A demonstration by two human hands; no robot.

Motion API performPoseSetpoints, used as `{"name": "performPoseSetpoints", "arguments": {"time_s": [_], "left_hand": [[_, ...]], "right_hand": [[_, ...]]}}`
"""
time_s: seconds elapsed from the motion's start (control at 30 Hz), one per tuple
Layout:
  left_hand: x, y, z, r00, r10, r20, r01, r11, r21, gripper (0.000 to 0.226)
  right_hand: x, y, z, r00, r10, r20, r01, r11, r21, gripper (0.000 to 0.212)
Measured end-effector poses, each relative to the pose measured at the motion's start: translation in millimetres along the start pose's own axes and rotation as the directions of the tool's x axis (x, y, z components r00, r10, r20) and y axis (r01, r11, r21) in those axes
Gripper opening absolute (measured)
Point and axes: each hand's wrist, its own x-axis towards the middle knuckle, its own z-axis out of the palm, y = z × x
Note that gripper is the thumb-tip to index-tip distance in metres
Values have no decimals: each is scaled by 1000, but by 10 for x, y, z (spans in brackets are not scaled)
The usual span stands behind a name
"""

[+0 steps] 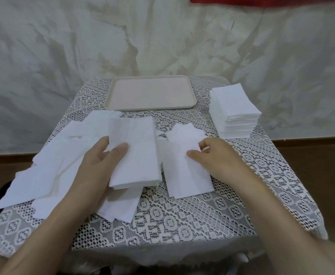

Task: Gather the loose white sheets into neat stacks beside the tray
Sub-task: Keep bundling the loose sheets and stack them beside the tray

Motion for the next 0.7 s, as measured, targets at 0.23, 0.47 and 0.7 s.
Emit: {"name": "performPoseSetpoints", "arguments": {"time_s": [0.23,0.47,0.7], "left_hand": [[-8,1,-11,1000,-13,4,13,1000,-8,32],[-8,-20,-31,999,28,-16,-28,1000,-1,60],[11,-49,-52,1000,29,-5,-29,999,18,56]], "right_hand": [[-113,-36,36,992,-43,118,43,999,-2,23],[66,-36,-35,961,-193,-198,129,946,-296,20],[277,-9,57,961,-154,-231,69,938,-339,12]]}}
